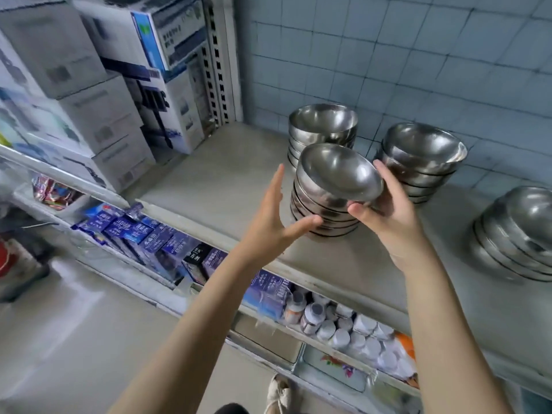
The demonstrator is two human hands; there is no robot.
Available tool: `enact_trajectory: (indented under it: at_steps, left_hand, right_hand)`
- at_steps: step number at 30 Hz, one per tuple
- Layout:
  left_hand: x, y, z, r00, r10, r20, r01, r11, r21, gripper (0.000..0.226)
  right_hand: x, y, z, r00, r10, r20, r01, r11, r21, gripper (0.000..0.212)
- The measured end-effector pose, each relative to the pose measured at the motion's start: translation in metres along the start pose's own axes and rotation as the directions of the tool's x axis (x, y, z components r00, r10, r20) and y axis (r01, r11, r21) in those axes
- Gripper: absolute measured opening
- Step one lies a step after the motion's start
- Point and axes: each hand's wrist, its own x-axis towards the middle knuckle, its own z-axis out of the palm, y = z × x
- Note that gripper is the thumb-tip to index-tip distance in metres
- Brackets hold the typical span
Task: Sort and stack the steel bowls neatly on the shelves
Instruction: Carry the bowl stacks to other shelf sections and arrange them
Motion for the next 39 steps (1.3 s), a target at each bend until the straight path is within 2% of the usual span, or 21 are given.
enact_trajectory:
  at_steps: [3,6,9,13,17,23,28,33,39]
  left_hand:
    - [0.012,-0.011,-0.003,0.998,0.062,0.016,-0.061,0.997,-0.040,0.087]
    - [0.022,-0.019,-0.004,0.991,0.097,0.091,-0.083,0.985,-0.152,0.078]
    - [0.031,-0.029,-0.008,0.970,0.163,0.177,-0.115,0.960,-0.254,0.086]
    - [0.043,-0.045,-0.014,0.926,0.155,0.344,-0.096,0.979,-0.182,0.116]
    - [0.056,-0.052,-0.016,0.908,0.116,0.403,-0.057,0.986,-0.156,0.107]
    - [0.048,-0.046,-0.024,0.866,0.190,0.463,-0.128,0.978,-0.162,0.104]
    - [0.027,-0.017,-0.014,0.781,0.269,0.564,-0.190,0.962,-0.197,0.100]
    - [-0.001,0.018,0.030,0.685,0.317,0.656,-0.226,0.948,-0.223,0.103]
    - [-0.053,0.072,0.128,0.536,0.352,0.767,-0.227,0.936,-0.271,0.101]
  right_hand:
    - [-0.003,-0.002,0.000,1.000,0.005,-0.019,-0.005,1.000,0.008,0.114]
    - [-0.008,-0.003,0.004,0.998,0.024,-0.050,-0.023,1.000,0.005,0.114]
    - [-0.013,-0.006,0.010,0.994,0.048,-0.094,-0.048,0.999,-0.005,0.116]
    - [-0.022,-0.011,0.022,0.987,0.097,-0.127,-0.096,0.995,0.014,0.126]
    - [-0.030,-0.017,0.038,0.973,0.098,-0.207,-0.088,0.994,0.060,0.115]
    - [-0.060,-0.033,0.057,0.927,0.063,-0.369,-0.053,0.998,0.037,0.114]
    - [-0.109,-0.053,0.053,0.877,0.030,-0.479,-0.036,0.999,-0.003,0.109]
    - [-0.172,-0.069,0.024,0.815,-0.002,-0.579,-0.016,1.000,-0.027,0.104]
    - [-0.270,-0.085,-0.039,0.655,-0.086,-0.751,0.004,0.994,-0.110,0.092]
